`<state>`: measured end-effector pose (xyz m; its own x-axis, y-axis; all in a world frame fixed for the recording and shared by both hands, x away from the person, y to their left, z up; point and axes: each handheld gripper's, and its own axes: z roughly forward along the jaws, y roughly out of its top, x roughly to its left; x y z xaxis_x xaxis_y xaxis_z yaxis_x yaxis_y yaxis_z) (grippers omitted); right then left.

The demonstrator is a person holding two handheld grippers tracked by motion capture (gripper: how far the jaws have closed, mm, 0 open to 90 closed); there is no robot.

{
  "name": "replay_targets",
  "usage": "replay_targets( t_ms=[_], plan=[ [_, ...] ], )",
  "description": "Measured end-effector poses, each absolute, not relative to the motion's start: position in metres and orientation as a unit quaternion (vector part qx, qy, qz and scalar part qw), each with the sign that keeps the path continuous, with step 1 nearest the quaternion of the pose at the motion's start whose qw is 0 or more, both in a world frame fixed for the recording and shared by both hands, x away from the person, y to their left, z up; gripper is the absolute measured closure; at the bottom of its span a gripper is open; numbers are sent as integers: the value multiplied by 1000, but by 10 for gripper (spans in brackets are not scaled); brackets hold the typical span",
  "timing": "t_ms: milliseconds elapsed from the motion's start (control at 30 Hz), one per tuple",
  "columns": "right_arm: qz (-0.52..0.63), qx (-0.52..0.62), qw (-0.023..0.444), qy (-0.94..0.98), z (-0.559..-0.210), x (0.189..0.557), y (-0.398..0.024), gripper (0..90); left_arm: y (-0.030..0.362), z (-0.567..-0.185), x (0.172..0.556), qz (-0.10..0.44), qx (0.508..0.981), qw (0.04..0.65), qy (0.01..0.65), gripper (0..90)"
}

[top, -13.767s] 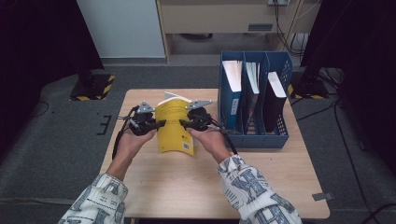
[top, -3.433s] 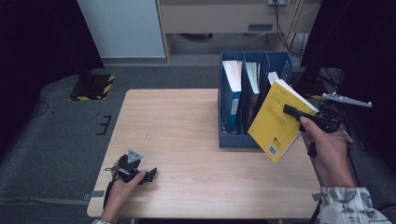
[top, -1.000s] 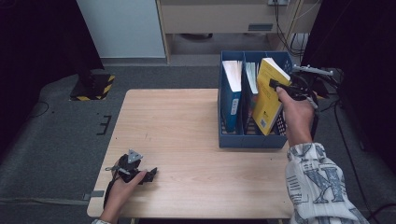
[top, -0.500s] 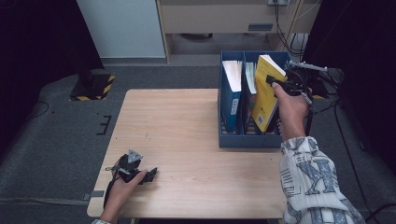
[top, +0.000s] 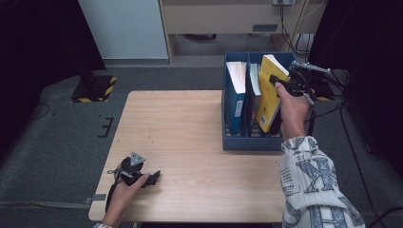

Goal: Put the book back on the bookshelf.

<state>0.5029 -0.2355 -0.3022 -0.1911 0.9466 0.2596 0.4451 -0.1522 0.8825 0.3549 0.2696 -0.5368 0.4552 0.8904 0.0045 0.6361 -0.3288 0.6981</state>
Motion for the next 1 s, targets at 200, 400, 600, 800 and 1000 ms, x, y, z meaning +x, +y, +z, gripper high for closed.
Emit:
replay_targets(
  t_ms=[200, 400, 600, 800, 1000],
  plan=[
    [483, 582, 262, 599, -305, 506, -234, 746, 269, -537, 355, 199, 790, 321, 483, 0],
    [478, 583, 266, 601, -311, 512, -232, 746, 269, -537, 355, 198, 791, 321, 482, 0],
    [475, 585, 267, 601, -315, 516, -229, 746, 269, -537, 355, 198, 791, 321, 482, 0],
    [471, 586, 267, 603, -319, 518, -227, 745, 269, -537, 355, 198, 791, 321, 482, 0],
    [469, 588, 268, 602, -322, 520, -225, 745, 269, -537, 355, 198, 791, 321, 482, 0]
  ],
)
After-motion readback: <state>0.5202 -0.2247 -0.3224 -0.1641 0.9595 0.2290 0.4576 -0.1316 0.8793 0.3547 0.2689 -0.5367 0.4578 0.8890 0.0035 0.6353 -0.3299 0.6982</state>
